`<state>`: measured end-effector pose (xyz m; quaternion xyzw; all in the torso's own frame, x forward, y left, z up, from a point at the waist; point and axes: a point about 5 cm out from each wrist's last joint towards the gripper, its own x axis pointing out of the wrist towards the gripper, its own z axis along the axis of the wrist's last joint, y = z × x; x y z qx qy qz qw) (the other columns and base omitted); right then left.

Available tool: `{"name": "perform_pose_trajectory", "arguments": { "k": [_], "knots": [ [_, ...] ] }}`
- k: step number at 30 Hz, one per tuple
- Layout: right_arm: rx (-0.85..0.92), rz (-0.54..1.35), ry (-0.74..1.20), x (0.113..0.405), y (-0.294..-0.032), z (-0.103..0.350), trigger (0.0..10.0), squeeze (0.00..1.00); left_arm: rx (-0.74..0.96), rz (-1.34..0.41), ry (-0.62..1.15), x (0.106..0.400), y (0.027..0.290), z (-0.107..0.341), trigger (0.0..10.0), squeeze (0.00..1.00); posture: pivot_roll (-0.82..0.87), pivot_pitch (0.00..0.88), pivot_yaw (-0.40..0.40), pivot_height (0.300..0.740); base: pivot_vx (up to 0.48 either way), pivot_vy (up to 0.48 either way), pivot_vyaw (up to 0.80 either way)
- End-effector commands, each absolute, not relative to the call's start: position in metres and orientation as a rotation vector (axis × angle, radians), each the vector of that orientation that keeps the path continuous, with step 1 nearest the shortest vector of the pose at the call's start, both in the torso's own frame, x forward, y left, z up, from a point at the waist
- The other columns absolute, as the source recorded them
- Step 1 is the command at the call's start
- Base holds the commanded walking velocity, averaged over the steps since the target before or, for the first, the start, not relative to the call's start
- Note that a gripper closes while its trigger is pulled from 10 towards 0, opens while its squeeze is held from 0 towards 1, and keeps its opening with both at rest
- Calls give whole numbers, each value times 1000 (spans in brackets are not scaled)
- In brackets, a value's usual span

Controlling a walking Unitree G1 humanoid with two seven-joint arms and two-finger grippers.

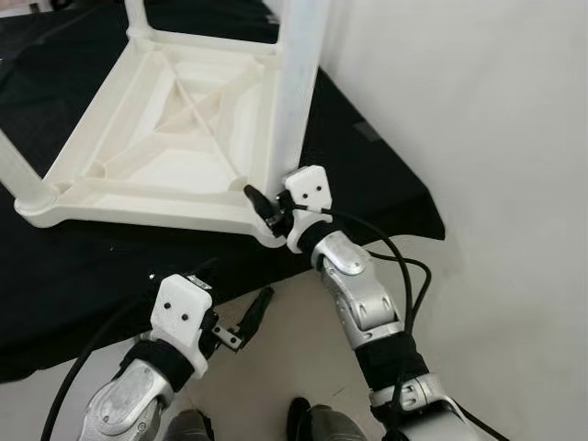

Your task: Building children table

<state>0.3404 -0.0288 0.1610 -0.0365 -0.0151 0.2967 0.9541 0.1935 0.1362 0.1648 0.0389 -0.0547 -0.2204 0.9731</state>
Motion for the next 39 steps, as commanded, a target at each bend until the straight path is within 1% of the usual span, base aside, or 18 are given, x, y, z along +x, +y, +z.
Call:
{"name": "perform_pose_trajectory", "arguments": {
  "k": [1,6,7,9,10,12,15,16,17,18,19,23,24,25,27,30,36,39],
  "knots": [
    [-10,655,7,337,-5,160,10000,1000,71,-438,-83,192,138,159,10000,0,184,229,-139,740,0,0,0],
    [24,650,-71,338,-21,175,10000,1000,62,-413,-80,194,141,159,10000,0,173,227,-134,740,0,0,0],
    [7,672,-122,335,-40,179,10000,1000,51,-368,-66,197,145,156,10000,0,162,230,-130,740,0,0,0],
    [12,683,-134,327,-62,174,10000,1000,28,-304,-62,200,152,155,10000,0,140,236,-122,740,0,0,0],
    [12,683,-134,327,-62,174,10000,1000,28,-304,-62,200,152,155,10000,0,140,236,-122,740,0,0,0],
    [18,683,-142,318,-75,168,10000,1000,14,-250,-49,203,159,154,10000,0,124,237,-113,740,0,0,0],
    [32,688,-143,311,-82,164,10000,1000,2,-223,-38,204,163,152,10000,0,120,237,-110,740,0,0,0],
    [35,695,-152,303,-90,160,10000,910,7,-207,-24,207,166,150,10000,0,111,236,-103,740,0,0,0],
    [35,695,-152,303,-90,160,10000,910,7,-207,-24,207,166,150,10000,0,111,236,-103,740,0,0,0],
    [44,698,-154,297,-96,156,10000,749,15,-198,-15,210,168,148,10000,0,100,230,-94,740,0,0,0],
    [49,681,-159,293,-104,153,10000,224,19,-195,-9,212,168,146,10000,0,94,221,-88,740,0,0,0],
    [51,668,-161,290,-109,152,10000,224,22,-194,-6,214,168,146,10000,0,94,221,-88,740,0,0,0],
    [47,640,-154,288,-117,150,10000,0,28,-199,-5,215,166,145,10000,0,88,214,-84,740,0,480,0],
    [39,607,-134,285,-129,145,10000,0,36,-211,-4,217,163,144,10000,0,85,201,-82,740,0,480,0],
    [39,607,-134,285,-129,145,10000,0,36,-211,-4,217,163,144,10000,0,85,201,-82,740,0,480,0],
    [27,600,-75,272,-146,135,10000,0,38,-229,-6,221,159,144,10000,0,73,191,-75,740,0,480,0],
    [1,822,-10,251,-134,128,10000,0,34,-257,6,224,155,139,10000,0,53,174,-77,740,0,480,0],
    [-1,871,3,249,-133,128,10000,0,31,-275,8,225,150,137,10000,0,56,167,-77,740,0,480,0]
  ]
}}
